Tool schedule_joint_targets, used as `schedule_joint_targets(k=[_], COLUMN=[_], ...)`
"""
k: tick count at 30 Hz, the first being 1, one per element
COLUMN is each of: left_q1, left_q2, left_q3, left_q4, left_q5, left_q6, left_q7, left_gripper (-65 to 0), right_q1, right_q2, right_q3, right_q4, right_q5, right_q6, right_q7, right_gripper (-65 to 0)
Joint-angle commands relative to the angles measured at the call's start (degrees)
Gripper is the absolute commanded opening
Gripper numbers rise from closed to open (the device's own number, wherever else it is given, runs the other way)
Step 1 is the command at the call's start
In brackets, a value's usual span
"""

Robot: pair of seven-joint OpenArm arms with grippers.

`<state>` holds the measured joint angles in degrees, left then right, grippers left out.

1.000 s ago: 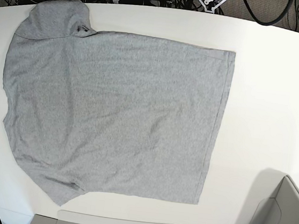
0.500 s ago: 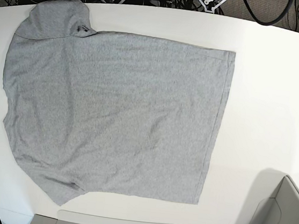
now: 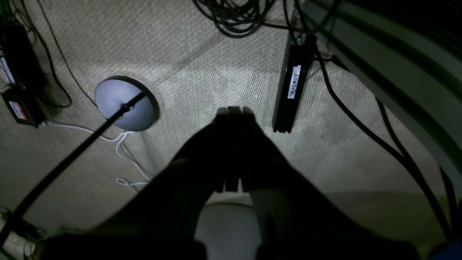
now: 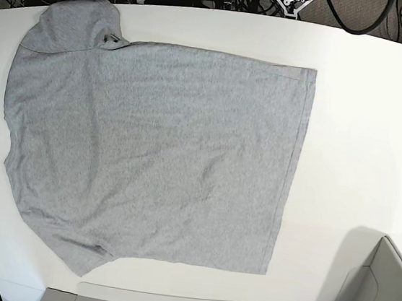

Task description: Fold the T-shirt properly

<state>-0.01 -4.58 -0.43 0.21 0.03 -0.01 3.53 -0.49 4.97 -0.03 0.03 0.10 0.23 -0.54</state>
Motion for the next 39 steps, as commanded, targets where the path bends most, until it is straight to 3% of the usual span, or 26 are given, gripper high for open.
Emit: schedule_joint_targets(k=[1, 4, 8, 12, 19, 20, 27, 34, 39], left_q1=[0.8, 5.3, 11.0, 16.8, 25.9, 27.2, 35.6, 52.6, 57.9], left_q2=[-0.7, -2.4, -2.9, -4.4, -4.5, -4.5, -4.3, -3.2, -1.5], left_q3=[-0.2, -0.3, -0.3, -1.8, -9.2, -9.2, -9.6, -9.5, -9.3], left_q4=[-0.2, 0.2, -0.1, -0.2, -0.2, -0.2, 15.8, 50.8, 65.9], left_q5=[0.1, 0.0, 0.0, -0.1, 0.3, 0.4, 0.2, 0.2, 0.4], left_q6=[0.2, 0.3, 0.5, 0.5, 0.1, 0.1, 0.1, 0.2, 0.2], left_q7=[-3.2, -12.3, -29.4, -45.1, -75.6, -80.1, -80.2, -79.6, -79.2], left_gripper=[-64.7, -64.7, -64.7, -64.7, -64.6, -64.6, -60.7, -56.9, -56.8], right_q1=[-1.5, -5.0, -11.2, -17.3, -27.9, -29.5, -38.9, -59.2, -69.9], right_q2=[-0.1, 1.5, 2.4, 4.3, 6.2, 6.2, 6.3, 6.8, 10.7], right_q3=[0.1, -0.3, -0.3, 0.1, 0.2, 0.2, 2.6, 2.5, 2.5], right_q4=[0.0, 0.0, 0.0, 0.0, 0.0, 0.0, 14.9, 53.1, 77.2], right_q5=[0.3, 0.2, -0.1, 0.2, 0.3, 0.3, 8.6, 14.6, 23.9], right_q6=[0.5, 0.7, 0.7, 0.7, 0.6, 0.6, 0.7, 0.7, 0.7], right_q7=[0.9, 8.0, 21.1, 35.4, 66.0, 67.2, 66.6, 66.0, 57.4], right_gripper=[-64.9, -65.0, -65.0, -65.0, -64.7, -64.7, -64.7, -61.1, -51.8])
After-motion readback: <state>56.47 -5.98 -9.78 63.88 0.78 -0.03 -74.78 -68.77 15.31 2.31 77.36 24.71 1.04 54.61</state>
